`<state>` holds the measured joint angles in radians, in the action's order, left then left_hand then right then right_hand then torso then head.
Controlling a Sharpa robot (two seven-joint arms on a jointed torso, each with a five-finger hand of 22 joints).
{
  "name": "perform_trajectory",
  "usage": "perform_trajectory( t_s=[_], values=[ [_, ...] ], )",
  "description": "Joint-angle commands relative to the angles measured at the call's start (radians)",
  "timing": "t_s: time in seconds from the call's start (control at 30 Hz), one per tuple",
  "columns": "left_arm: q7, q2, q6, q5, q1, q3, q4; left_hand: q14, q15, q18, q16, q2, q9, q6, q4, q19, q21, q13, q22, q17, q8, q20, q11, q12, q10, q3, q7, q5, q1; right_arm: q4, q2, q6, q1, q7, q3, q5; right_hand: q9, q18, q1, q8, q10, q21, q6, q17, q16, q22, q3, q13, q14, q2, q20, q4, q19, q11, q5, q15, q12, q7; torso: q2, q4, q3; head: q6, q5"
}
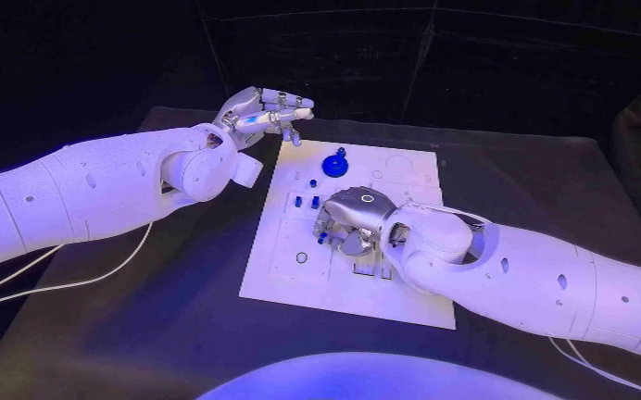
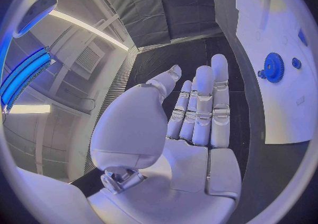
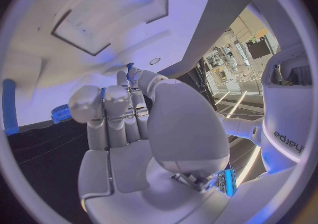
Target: Assemble the parts on the task board
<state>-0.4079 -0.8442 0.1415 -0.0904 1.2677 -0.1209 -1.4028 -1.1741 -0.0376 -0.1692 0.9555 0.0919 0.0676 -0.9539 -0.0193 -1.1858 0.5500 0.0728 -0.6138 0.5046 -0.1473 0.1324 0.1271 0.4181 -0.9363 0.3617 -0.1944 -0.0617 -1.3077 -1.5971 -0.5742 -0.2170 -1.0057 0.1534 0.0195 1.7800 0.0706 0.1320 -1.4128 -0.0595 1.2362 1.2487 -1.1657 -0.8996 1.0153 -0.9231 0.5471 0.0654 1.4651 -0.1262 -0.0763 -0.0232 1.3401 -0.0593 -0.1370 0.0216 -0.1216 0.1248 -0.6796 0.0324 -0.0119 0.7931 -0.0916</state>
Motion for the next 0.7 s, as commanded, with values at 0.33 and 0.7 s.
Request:
perform_trajectory(
  t_s=[0.33,0.7],
  values=[
    [0.004,0.0,-0.02,0.004,0.002,0.001,0.001,0.007,-0.001,-0.012,0.004,-0.007,-0.001,0.003,-0.001,-0.005,-0.004,-0.002,0.001,-0.001,-0.005,0.002,0.001,0.003,0.004,-0.007,-0.008,0.003,0.007,-0.002,0.004,0.025,0.0,0.005,0.018,0.023,0.0,-0.015,0.03,-0.004,-0.005,0.002,0.01,0.003,0.006,0.004,-0.004,-0.001,0.016,-0.006,-0.005,0.007,-0.004,-0.006,0.001,0.001,0.012,0.011,0.0,0.0001,0.0001,0.002,0.0],
    [0.01,0.001,-0.025,0.004,0.003,0.001,0.004,0.008,-0.002,-0.012,0.004,-0.007,-0.001,0.004,0.0,-0.005,-0.006,-0.002,0.003,-0.002,-0.005,0.002,0.002,0.004,0.005,-0.008,-0.009,0.003,0.009,0.003,-0.002,-0.047,-0.001,-0.008,0.021,0.016,-0.006,0.014,0.088,-0.002,-0.156,-0.095,0.118,0.097,-0.065,0.174,-0.058,-0.003,-0.021,-0.041,-0.03,0.011,-0.083,-0.044,0.038,-0.03,0.056,0.04,0.001,0.0001,0.0001,0.002,0.0]
  ],
)
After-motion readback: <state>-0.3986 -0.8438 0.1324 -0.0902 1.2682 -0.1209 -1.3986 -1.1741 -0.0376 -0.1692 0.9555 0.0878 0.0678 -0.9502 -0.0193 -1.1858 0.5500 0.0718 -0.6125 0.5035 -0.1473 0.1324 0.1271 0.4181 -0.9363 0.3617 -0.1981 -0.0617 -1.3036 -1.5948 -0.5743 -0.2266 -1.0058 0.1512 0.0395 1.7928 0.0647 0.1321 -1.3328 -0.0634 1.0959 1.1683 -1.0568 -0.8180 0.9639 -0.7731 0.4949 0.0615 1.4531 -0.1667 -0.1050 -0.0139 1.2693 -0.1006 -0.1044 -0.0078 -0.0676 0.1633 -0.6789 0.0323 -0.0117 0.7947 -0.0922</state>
